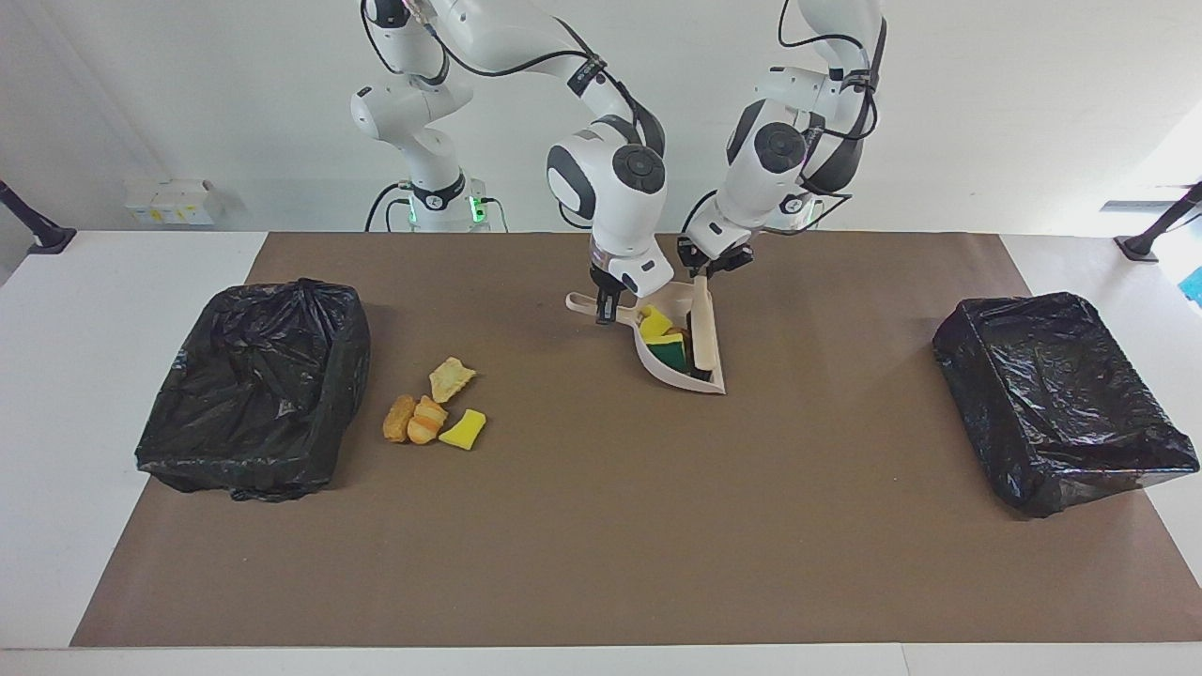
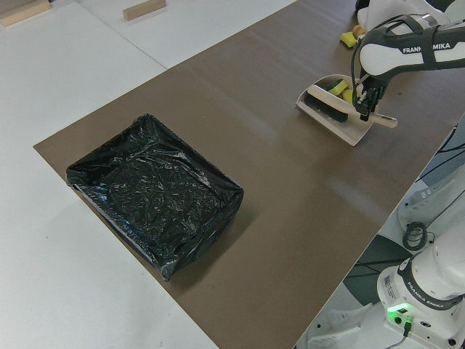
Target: Sweep and dump trash in bin
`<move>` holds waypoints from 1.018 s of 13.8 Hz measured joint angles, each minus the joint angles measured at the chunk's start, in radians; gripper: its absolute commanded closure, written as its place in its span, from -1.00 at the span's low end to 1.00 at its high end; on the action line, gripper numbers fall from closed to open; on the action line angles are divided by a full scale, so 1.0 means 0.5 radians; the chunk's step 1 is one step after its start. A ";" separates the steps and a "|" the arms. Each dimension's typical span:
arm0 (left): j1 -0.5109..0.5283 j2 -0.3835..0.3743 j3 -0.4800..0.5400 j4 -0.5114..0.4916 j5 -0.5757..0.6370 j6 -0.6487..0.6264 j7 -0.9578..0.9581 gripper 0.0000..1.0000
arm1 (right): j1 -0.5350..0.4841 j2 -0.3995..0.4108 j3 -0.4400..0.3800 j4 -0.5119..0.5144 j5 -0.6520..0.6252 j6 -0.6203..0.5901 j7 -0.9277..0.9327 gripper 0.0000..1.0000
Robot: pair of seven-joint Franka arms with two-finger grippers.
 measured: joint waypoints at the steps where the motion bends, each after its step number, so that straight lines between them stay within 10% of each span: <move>1: 0.020 0.000 0.007 0.015 0.066 -0.014 -0.084 1.00 | 0.000 0.000 0.000 0.001 0.000 -0.003 0.002 1.00; 14: 0.261 0.000 0.005 0.227 0.308 -0.137 -0.283 1.00 | -0.294 -0.090 -0.024 0.050 0.121 -0.001 0.209 1.00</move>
